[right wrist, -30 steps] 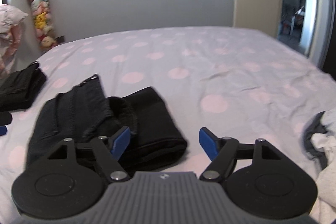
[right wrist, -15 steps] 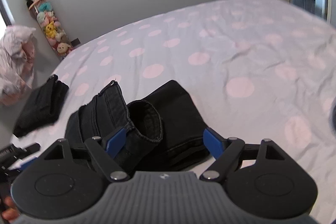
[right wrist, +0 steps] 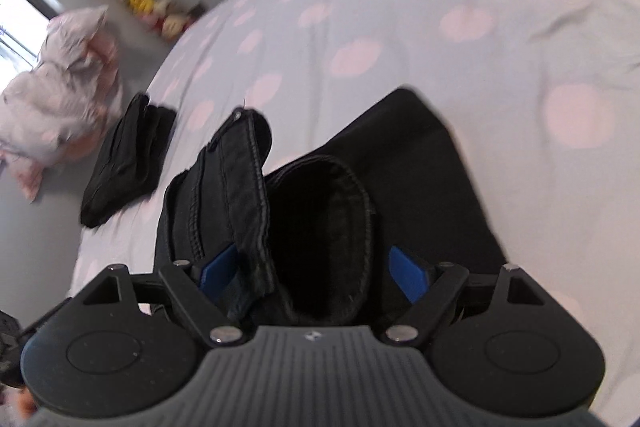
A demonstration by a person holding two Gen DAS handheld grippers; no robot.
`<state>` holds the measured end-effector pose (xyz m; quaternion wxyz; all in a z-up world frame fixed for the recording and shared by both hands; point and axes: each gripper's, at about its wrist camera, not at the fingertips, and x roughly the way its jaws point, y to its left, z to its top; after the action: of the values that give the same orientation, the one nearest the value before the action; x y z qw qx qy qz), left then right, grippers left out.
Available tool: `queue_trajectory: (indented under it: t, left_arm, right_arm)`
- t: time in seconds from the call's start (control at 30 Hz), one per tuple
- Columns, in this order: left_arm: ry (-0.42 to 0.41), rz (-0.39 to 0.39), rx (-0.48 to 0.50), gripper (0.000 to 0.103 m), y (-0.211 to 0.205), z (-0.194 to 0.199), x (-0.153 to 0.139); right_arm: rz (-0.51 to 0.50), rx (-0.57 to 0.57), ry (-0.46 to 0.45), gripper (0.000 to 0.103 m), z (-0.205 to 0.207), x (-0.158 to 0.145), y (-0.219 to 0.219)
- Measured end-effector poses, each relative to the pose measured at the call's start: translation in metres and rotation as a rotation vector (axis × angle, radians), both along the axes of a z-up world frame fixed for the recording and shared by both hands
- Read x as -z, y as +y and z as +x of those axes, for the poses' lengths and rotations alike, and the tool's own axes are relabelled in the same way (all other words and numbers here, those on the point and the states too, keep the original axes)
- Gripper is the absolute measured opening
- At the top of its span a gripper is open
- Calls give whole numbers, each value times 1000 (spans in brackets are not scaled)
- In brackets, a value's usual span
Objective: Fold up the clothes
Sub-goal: 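Grasp the folded edge of the black jeans with the right gripper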
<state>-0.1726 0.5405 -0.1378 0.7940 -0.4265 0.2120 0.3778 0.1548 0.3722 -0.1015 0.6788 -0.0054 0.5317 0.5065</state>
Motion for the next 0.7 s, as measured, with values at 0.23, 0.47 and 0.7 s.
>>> queue_trajectory:
  t: [0.23,0.47,0.7]
  left_arm:
    - [57,-8,22,67,7,20,14]
    - [54,-13,9,68,12,26,21]
    - [56,-16,-9,68,10,24,19]
  right_arm:
    - [7,-100,182,88,34,30,33]
    - [56,-155,253,78,46,45,40]
    - [111,-225,136,19,24,3,38]
